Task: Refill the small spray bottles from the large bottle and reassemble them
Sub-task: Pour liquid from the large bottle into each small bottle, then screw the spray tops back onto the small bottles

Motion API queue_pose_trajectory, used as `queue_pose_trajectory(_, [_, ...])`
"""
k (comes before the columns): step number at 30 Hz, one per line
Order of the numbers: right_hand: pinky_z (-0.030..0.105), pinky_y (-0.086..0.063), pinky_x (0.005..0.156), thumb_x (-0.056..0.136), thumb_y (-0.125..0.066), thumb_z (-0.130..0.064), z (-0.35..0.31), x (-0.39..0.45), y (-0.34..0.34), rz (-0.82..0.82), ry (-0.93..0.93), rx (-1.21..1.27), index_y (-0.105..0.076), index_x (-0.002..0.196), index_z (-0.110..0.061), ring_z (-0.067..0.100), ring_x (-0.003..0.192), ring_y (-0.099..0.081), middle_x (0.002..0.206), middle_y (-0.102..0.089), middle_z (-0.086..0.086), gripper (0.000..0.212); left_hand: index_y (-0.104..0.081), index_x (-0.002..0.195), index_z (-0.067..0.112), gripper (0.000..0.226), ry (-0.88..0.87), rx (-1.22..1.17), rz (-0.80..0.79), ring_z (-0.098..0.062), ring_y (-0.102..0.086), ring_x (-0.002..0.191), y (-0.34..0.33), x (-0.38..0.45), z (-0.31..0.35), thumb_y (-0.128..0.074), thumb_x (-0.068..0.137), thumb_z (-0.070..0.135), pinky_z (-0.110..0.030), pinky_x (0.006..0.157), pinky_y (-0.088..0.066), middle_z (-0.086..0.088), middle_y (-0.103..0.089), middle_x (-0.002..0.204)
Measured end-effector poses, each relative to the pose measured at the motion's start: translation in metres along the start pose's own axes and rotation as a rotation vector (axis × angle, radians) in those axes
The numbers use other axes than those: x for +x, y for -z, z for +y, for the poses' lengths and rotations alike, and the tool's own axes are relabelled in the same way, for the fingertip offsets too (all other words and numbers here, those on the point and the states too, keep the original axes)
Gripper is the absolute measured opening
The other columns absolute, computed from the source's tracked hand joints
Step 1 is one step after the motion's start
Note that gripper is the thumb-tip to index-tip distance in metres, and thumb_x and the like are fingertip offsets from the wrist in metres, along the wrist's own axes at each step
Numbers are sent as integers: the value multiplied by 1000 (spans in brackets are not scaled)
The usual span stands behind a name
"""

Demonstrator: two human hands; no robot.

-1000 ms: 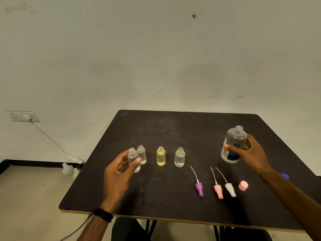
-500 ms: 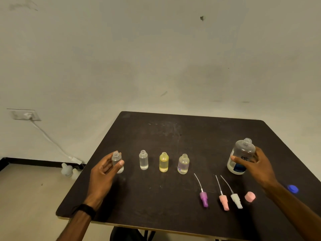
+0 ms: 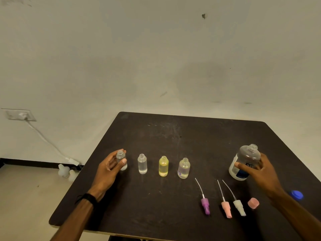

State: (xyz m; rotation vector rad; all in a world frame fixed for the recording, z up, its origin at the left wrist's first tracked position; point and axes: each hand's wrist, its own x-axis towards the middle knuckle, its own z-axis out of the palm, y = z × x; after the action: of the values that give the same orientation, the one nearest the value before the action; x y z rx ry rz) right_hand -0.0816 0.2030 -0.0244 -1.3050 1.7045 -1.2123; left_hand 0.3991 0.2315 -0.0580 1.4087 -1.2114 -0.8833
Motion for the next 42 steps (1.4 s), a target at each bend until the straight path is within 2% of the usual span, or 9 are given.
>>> queue_pose_trajectory(5, [44,-42,101,70,-80,-21,0,-1,-1,0,-12,-12,-40,139,-17,16,116,-49,133,-52,4,80,-58,136,23,44,14,26,-26,5,-60,116,1,4,-3,-66,93,21,-5,87,-45,12,-64,132])
queue_pose_trajectory(10, [37,-42,93,74,-80,-21,1,-2,-2,7,-13,-28,-41,139,-16,15,113,-49,137,-52,6,76,-58,136,24,45,30,34,-55,-2,-60,122,6,7,-6,-67,92,19,-20,102,-45,10,-64,133])
queue_pose_trajectory(16, [35,-43,91,72,-81,-25,-1,-4,0,-4,-38,-31,-41,139,-19,16,115,-50,129,-52,-1,78,-55,139,25,50,55,102,-86,7,-58,113,7,2,-3,-67,91,24,-15,98,-41,13,-61,134])
queue_pose_trajectory(23, [36,-45,94,65,-81,-31,-5,-8,3,-38,-66,-9,-39,138,-19,15,112,-51,132,-53,2,84,-53,138,28,64,117,49,-31,-8,-60,120,9,-6,0,-79,80,16,-33,109,-42,9,-62,133])
queue_pose_trajectory(29, [42,-39,107,64,-81,-46,-15,-19,15,-25,-60,-16,-21,150,-25,21,131,-44,150,-41,4,107,-47,143,30,61,50,82,229,-18,-50,134,10,-40,17,-66,87,42,-39,107,-40,3,-51,148])
queue_pose_trajectory(32, [44,-43,102,78,-72,-47,-17,-45,31,193,104,-147,-28,148,-22,24,129,-46,146,-45,3,87,-54,133,25,47,-21,82,436,-21,-54,124,1,-72,30,-57,91,45,-43,101,-43,-2,-57,139])
queue_pose_trajectory(35, [38,-50,83,80,-68,-35,-12,-75,55,342,371,-383,-50,129,-18,19,104,-56,122,-58,8,55,-55,125,27,40,-37,67,501,-18,-54,115,-17,-100,40,-58,89,44,-44,98,-46,-2,-59,133])
queue_pose_trajectory(38, [36,-54,75,80,-73,-26,4,-95,74,175,425,-445,-57,115,-30,12,89,-60,102,-61,-2,39,-57,118,35,35,-51,4,452,-11,-59,109,-40,-124,47,-62,84,42,-34,93,-46,6,-62,124])
queue_pose_trajectory(42, [22,-48,82,80,-69,-48,25,-99,74,-242,311,-650,-48,125,-41,9,105,-57,119,-51,-17,50,-59,113,44,34,-52,-1,255,6,-59,109,-77,-142,51,-68,82,35,-22,89,-45,17,-63,119])
